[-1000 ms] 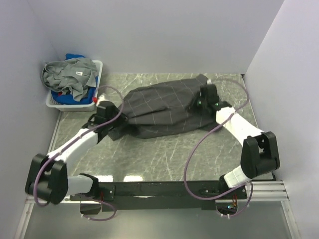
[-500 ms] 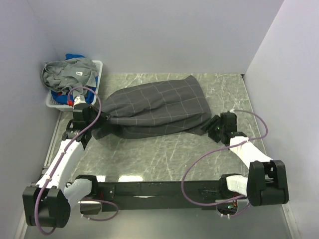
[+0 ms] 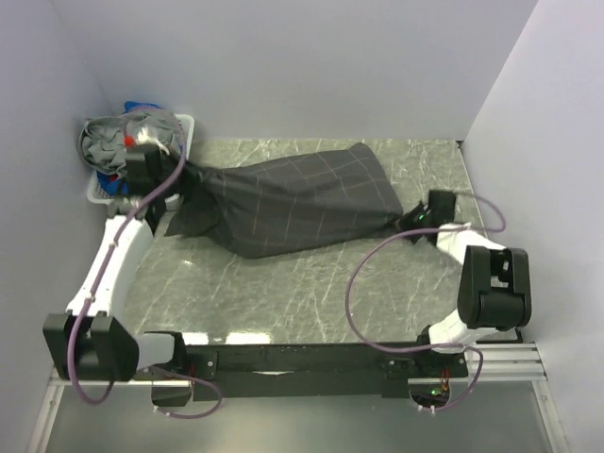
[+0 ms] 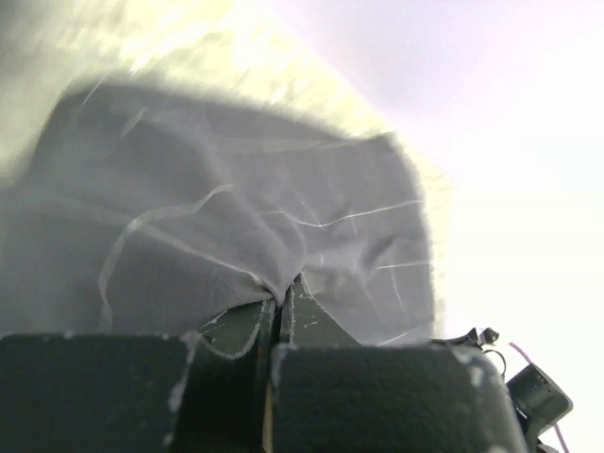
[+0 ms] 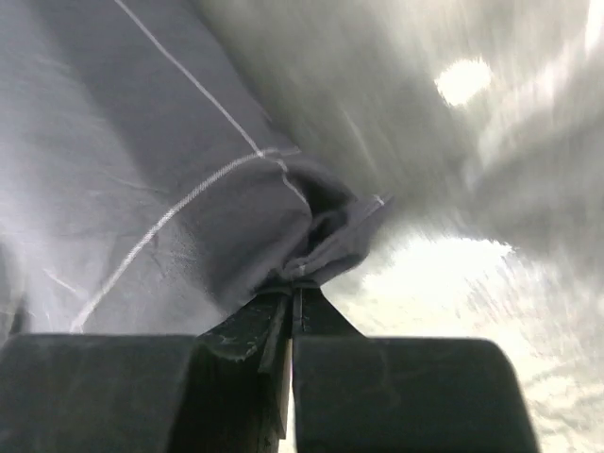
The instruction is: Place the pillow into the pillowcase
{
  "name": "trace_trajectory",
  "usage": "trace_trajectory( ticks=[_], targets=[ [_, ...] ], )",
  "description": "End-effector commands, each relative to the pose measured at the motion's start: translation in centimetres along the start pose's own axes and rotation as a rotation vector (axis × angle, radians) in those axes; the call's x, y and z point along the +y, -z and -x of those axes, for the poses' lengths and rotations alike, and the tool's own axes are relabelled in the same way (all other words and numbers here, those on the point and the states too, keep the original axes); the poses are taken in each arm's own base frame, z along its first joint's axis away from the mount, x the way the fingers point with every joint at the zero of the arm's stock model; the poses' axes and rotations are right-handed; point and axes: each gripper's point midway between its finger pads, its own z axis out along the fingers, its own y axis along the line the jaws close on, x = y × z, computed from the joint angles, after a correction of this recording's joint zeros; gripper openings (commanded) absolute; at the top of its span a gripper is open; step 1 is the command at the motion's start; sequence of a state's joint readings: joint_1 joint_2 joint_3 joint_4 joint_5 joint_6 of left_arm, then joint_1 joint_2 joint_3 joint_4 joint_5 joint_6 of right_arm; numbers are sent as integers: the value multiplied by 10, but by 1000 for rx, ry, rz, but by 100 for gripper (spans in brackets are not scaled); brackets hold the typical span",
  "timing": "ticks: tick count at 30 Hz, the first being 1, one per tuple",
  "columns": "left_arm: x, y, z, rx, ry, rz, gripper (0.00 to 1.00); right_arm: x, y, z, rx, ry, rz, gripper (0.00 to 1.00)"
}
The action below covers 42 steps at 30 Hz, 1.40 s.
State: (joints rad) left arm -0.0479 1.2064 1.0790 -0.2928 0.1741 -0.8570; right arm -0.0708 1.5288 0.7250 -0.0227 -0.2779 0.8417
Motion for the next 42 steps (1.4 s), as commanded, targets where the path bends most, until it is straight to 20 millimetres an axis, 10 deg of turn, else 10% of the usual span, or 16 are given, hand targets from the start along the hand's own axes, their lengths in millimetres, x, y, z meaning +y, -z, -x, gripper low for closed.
trace_trajectory(
  ticks=[1,3,5,7,10,15,20,27,31,36,40,42],
  targets=[
    [-75,56,101,-220,-84,-173,1,73,74,120,-252,-9,151,0],
    [-75,87,135,-338,-72,-131,1,71,117,149,-361,-16,109,0],
    [-46,97,130,-341,-12,-63,1,71,138,151,-398,2,116,0],
    [-36,110,118,-370,47,-109,1,37,122,128,-339,-18,78,0],
    [14,94,59,-257,112,-78,1,-25,99,93,-289,-97,51,5],
    [78,74,-27,-65,141,-23,1,-46,93,72,-275,-71,50,62],
    [101,78,-42,-75,154,44,1,-19,129,99,-440,37,22,79],
    [111,80,-48,-105,199,68,1,85,62,56,-177,395,94,87],
    [105,78,-45,-87,183,52,1,95,-1,31,10,468,63,83],
    [98,77,-39,-80,161,39,1,74,-27,-2,54,574,-107,80],
    [83,76,-32,-76,158,-18,1,66,-25,3,19,563,-173,0],
    [72,76,-25,-78,141,-49,1,83,-3,22,-53,569,-185,0]
  ],
)
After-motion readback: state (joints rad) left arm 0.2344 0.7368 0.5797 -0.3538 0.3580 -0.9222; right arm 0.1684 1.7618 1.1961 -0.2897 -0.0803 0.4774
